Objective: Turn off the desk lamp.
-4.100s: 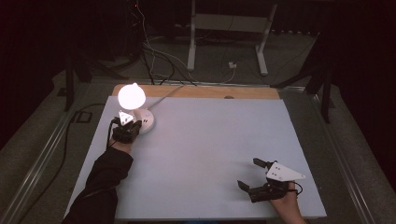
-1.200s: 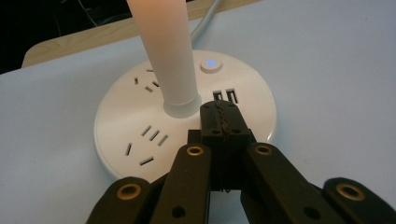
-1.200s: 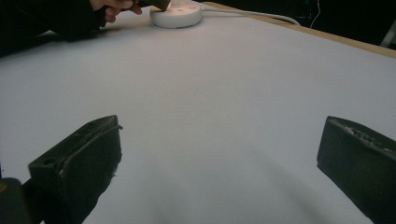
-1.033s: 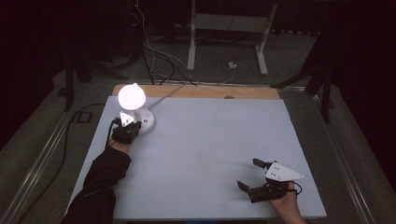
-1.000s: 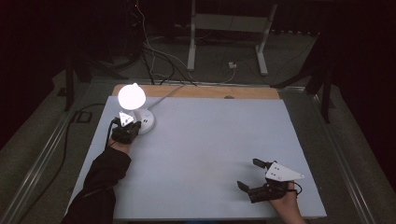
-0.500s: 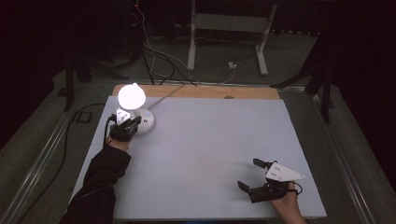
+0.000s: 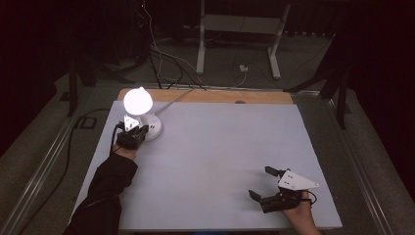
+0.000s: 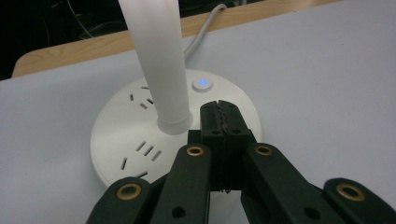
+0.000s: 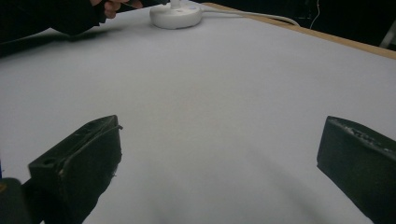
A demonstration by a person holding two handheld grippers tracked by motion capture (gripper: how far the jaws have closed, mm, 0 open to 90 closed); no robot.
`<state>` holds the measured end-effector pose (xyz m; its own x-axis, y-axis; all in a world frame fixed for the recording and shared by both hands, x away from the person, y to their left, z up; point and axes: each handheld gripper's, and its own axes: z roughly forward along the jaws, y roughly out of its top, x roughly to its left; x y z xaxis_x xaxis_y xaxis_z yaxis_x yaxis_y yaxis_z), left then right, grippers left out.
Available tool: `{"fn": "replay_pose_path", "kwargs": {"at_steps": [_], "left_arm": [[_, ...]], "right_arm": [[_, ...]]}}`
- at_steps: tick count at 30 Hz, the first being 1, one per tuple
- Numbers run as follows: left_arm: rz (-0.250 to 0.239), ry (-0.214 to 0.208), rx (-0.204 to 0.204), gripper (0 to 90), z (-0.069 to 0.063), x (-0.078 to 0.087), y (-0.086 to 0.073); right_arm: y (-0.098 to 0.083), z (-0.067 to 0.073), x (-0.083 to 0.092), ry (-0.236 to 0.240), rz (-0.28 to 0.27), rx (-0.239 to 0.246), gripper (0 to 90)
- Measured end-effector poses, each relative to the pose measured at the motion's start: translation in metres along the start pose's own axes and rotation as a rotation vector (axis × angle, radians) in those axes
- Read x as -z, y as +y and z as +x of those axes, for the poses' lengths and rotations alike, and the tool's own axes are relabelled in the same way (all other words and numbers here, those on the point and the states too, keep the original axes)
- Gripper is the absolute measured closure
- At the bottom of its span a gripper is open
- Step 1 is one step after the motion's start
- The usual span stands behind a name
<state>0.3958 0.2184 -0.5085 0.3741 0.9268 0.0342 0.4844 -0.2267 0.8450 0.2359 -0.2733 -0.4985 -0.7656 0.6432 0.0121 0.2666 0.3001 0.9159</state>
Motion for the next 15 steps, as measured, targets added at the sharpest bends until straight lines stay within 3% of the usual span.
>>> {"fn": "replay_pose_path", "kwargs": {"at_steps": [15], "left_arm": [[0.029, 0.0, -0.012, 90.0, -0.0009, -0.0052, -0.0046]], "right_arm": [[-0.0002, -0.0003, -0.0002, 0.001, 0.001, -0.002, 0.0]]}}
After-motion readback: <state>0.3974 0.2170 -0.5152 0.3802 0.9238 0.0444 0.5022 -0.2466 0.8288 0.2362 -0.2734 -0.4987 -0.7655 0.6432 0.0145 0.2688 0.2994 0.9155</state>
